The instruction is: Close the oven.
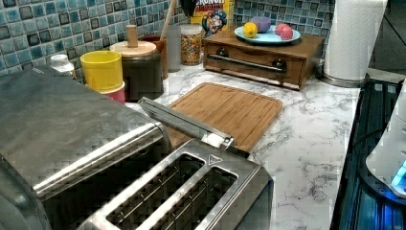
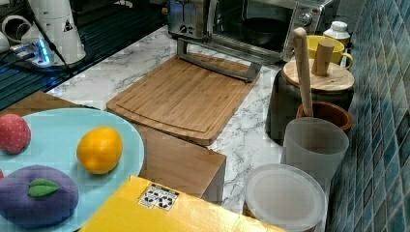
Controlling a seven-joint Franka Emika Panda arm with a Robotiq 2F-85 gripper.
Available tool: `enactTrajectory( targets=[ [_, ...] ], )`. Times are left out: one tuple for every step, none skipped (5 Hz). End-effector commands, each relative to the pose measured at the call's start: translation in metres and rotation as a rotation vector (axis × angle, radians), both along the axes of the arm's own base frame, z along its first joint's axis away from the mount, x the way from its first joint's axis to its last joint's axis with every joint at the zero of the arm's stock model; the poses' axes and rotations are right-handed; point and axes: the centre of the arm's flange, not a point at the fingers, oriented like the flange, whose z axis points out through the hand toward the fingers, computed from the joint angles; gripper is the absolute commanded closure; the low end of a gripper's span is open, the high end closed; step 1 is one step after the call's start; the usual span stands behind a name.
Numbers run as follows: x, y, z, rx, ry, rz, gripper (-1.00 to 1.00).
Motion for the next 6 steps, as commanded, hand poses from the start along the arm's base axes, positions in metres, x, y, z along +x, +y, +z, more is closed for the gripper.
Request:
enactTrajectory(
  targets=[
    [0.002,0.006,-0.02,0.083,0.053,0.076,1.0],
    [-0.025,0.0,-0.042,0.124,-0.049,0.065,1.0],
    [-0.036,-0.026,-0.069,0.228,-0.056,0.11,1.0],
    [-0.042,-0.054,-0.1,0.334,-0.073,0.119,1.0],
    [-0.055,-0.059,-0.121,0.347,-0.165,0.165,1.0],
    [-0.066,-0.033,-0.144,0.344,-0.255,0.275,1.0]
  ],
)
